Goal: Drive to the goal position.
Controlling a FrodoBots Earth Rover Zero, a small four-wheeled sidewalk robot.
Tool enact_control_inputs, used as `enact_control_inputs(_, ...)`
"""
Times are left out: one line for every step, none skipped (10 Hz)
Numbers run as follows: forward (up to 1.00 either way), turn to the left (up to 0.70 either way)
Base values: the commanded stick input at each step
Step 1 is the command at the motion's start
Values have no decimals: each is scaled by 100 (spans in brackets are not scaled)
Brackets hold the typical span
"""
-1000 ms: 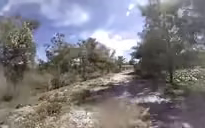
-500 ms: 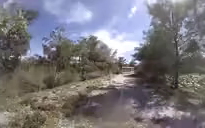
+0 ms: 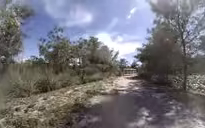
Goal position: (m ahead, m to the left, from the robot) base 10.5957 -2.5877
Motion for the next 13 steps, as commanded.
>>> enact_control_inputs(85, 0)
enact_control_inputs(85, 0)
enact_control_inputs(85, 0)
enact_control_inputs(85, 0)
enact_control_inputs(85, 0)
enact_control_inputs(85, 0)
enact_control_inputs(85, 0)
enact_control_inputs(85, 0)
enact_control_inputs(85, 0)
enact_control_inputs(85, 0)
enact_control_inputs(85, 0)
enact_control_inputs(85, -19)
enact_control_inputs(85, -34)
